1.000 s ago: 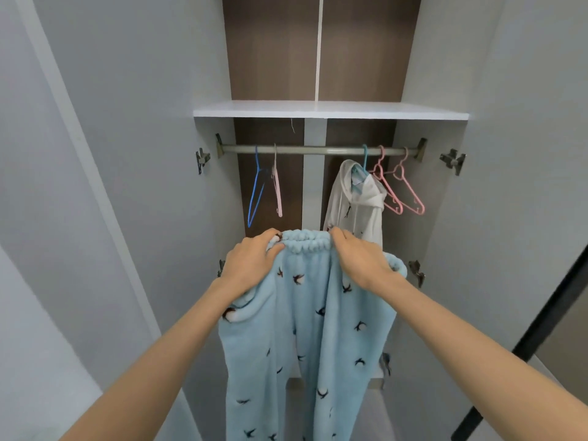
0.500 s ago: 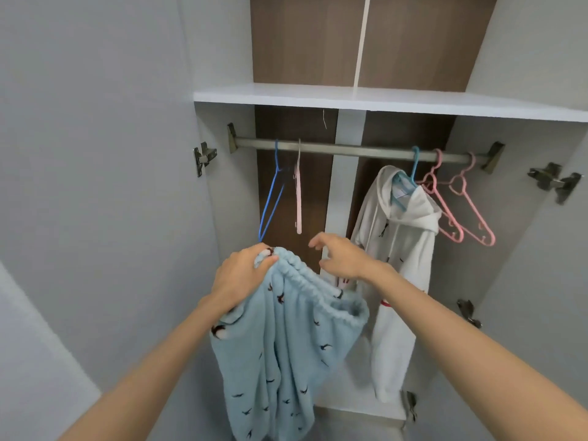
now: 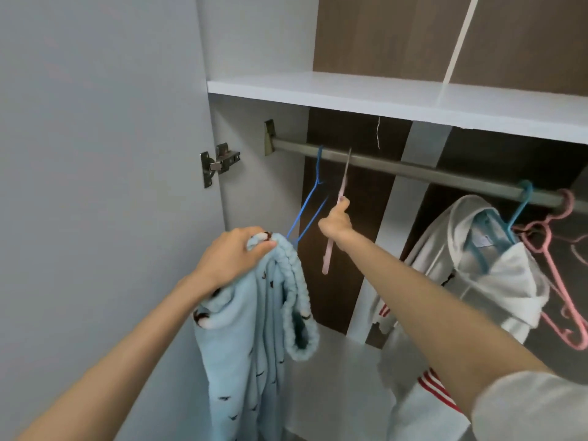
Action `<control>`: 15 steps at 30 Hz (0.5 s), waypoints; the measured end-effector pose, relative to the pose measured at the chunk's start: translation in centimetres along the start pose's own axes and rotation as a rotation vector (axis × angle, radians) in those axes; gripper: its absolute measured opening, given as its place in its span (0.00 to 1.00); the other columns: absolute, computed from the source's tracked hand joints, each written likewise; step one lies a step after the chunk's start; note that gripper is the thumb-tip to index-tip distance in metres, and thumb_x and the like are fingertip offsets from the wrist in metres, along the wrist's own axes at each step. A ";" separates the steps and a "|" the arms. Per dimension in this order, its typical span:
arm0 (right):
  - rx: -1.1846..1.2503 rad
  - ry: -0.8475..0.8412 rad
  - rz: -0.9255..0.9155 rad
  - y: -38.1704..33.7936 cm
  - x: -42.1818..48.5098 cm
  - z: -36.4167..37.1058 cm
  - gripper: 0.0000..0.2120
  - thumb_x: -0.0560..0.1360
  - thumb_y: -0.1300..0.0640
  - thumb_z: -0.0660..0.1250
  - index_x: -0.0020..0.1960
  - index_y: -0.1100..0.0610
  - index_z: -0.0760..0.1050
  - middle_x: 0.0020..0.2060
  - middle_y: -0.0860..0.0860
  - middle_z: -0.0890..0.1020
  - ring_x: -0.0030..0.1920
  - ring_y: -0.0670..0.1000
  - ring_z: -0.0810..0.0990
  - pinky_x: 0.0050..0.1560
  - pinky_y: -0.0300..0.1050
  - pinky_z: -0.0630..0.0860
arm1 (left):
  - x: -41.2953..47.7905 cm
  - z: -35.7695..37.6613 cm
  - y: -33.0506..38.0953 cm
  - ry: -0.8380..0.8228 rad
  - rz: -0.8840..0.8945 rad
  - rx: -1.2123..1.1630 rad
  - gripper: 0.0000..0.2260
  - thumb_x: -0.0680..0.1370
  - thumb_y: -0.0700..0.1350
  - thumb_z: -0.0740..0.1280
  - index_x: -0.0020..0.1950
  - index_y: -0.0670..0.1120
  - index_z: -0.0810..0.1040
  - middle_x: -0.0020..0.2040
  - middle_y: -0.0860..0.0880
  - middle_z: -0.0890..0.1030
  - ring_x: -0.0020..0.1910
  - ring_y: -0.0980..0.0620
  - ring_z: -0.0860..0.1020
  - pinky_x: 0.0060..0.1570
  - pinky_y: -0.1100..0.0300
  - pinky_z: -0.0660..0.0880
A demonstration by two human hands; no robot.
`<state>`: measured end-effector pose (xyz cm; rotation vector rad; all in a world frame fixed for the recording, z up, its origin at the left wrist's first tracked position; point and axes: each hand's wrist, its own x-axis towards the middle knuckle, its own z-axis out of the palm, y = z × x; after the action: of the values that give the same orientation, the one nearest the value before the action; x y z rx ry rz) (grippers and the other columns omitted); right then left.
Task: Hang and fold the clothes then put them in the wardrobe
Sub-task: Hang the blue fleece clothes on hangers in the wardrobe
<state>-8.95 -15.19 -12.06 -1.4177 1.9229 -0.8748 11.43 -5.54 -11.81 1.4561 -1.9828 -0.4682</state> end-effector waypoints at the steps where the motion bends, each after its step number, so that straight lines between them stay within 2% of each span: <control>1: 0.034 0.008 0.014 -0.1 0.7 0.3 0.34 0.75 0.68 0.60 0.75 0.59 0.46 0.66 0.62 0.70 0.64 0.64 0.72 0.65 0.56 0.71 | 0.4 -0.1 0.0 0.006 -0.002 -0.005 0.13 0.77 0.55 0.64 0.33 0.58 0.70 0.32 0.55 0.76 0.36 0.53 0.73 0.43 0.53 0.73; 4: 0.136 0.056 0.039 0.1 1.9 1.1 0.31 0.76 0.70 0.57 0.75 0.60 0.48 0.65 0.61 0.70 0.60 0.65 0.75 0.60 0.58 0.74 | 1.1 -0.3 -0.1 0.023 -0.018 -0.016 0.11 0.77 0.55 0.65 0.35 0.57 0.72 0.34 0.55 0.77 0.37 0.51 0.74 0.44 0.54 0.73; 8: 0.079 0.241 -0.051 0.3 2.4 1.1 0.24 0.77 0.70 0.57 0.71 0.63 0.57 0.62 0.63 0.75 0.61 0.65 0.75 0.60 0.56 0.71 | 1.4 0.0 -0.6 0.021 -0.031 0.009 0.13 0.77 0.55 0.65 0.33 0.56 0.71 0.31 0.57 0.74 0.34 0.54 0.72 0.41 0.56 0.72; 15: 0.026 0.275 -0.102 0.0 0.7 -0.9 0.24 0.77 0.70 0.56 0.71 0.62 0.58 0.62 0.63 0.75 0.61 0.65 0.74 0.61 0.57 0.72 | 0.5 0.2 -1.3 -0.017 -0.019 0.013 0.13 0.77 0.56 0.65 0.33 0.57 0.71 0.30 0.56 0.75 0.33 0.56 0.72 0.39 0.56 0.72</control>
<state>-9.83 -15.75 -11.59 -1.4525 2.0425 -1.1917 12.07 -6.49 -12.61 1.4842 -1.9901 -0.4779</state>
